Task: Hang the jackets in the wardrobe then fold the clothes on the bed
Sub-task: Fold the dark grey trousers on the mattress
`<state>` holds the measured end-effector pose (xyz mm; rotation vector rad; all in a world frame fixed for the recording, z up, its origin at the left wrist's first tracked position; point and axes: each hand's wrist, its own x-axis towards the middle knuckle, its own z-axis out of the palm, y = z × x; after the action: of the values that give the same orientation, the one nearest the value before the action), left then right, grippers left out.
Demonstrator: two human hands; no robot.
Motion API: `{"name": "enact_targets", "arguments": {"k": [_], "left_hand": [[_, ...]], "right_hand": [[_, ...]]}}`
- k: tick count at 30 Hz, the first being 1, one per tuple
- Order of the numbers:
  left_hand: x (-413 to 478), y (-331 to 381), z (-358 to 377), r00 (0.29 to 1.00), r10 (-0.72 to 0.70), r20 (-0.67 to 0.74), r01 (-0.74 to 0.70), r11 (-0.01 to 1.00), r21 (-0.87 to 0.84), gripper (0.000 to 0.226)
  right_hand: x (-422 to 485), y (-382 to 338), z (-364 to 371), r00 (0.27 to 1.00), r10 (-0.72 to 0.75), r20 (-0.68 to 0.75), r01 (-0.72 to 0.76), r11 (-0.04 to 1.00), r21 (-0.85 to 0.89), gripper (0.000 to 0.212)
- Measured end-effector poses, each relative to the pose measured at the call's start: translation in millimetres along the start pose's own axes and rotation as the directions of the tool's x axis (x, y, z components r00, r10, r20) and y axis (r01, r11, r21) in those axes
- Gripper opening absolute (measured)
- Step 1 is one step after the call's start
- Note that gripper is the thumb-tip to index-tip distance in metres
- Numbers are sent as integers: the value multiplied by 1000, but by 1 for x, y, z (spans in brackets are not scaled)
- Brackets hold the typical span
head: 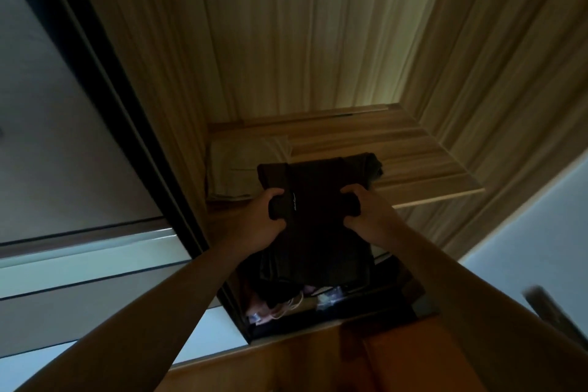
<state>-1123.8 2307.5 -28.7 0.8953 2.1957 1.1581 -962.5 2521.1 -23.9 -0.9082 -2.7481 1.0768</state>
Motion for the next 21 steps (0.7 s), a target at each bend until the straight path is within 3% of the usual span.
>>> {"name": "enact_targets", "arguments": {"k": [11,15,21], "left_hand": [[83,12,15,976,-102,-192,94,994,-52,64],[105,15,6,945,-150,-290,114,984,-138,64],[142,20,-4,927,-176,-330,141,982,-127,61]], "right_hand": [[116,13,-28,985,-111,132,112,994,3,60],[157,4,-39,967,-208,149,207,978,22,55],[204,-7,-45,964,-227,139,216,972,88,55]]}}
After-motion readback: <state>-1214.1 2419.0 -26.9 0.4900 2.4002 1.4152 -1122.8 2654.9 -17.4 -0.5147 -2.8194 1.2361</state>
